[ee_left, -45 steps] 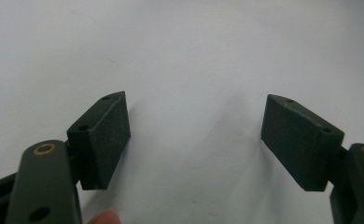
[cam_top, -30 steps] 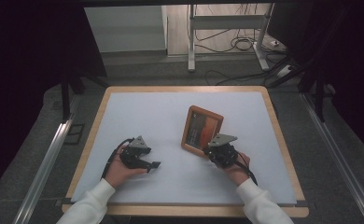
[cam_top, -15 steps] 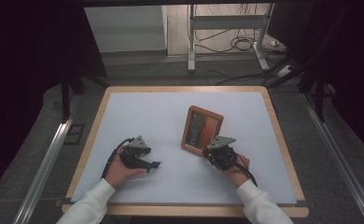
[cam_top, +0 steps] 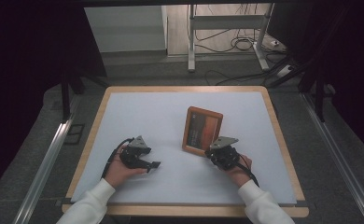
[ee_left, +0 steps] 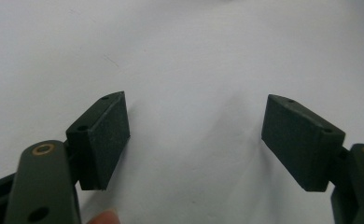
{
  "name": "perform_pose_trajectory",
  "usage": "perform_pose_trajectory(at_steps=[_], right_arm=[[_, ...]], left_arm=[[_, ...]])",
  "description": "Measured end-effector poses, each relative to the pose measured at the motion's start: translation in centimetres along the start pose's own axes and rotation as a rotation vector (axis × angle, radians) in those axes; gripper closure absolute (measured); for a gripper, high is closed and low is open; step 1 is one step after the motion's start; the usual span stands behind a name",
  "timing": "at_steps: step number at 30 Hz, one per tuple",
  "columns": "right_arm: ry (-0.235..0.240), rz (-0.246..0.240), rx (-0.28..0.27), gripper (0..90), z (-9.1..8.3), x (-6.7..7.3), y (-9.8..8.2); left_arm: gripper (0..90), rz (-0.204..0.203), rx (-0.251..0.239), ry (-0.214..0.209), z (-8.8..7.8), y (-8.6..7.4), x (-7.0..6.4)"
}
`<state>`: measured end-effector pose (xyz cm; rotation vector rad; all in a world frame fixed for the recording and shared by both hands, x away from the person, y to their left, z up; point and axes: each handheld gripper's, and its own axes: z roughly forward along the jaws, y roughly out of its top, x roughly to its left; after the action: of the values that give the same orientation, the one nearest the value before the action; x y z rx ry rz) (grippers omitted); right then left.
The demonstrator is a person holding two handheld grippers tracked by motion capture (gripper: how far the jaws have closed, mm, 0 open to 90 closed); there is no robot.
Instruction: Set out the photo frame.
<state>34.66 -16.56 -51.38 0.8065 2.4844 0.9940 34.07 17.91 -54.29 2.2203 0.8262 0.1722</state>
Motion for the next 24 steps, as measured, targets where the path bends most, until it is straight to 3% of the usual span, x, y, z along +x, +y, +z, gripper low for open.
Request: perform_pose_trajectory(at_steps=[15,24], right_arm=[[-0.031,0.019,0.007,89.7,-0.5,-1.0,-0.6],[-0.033,0.023,0.010,89.7,-0.6,-1.2,-0.8]], left_arm=[[23.0,0.001,0.001,0.003,0.0,0.0,0.0],[23.6,0.000,-0.027,0.015,-0.4,0.1,-0.1]])
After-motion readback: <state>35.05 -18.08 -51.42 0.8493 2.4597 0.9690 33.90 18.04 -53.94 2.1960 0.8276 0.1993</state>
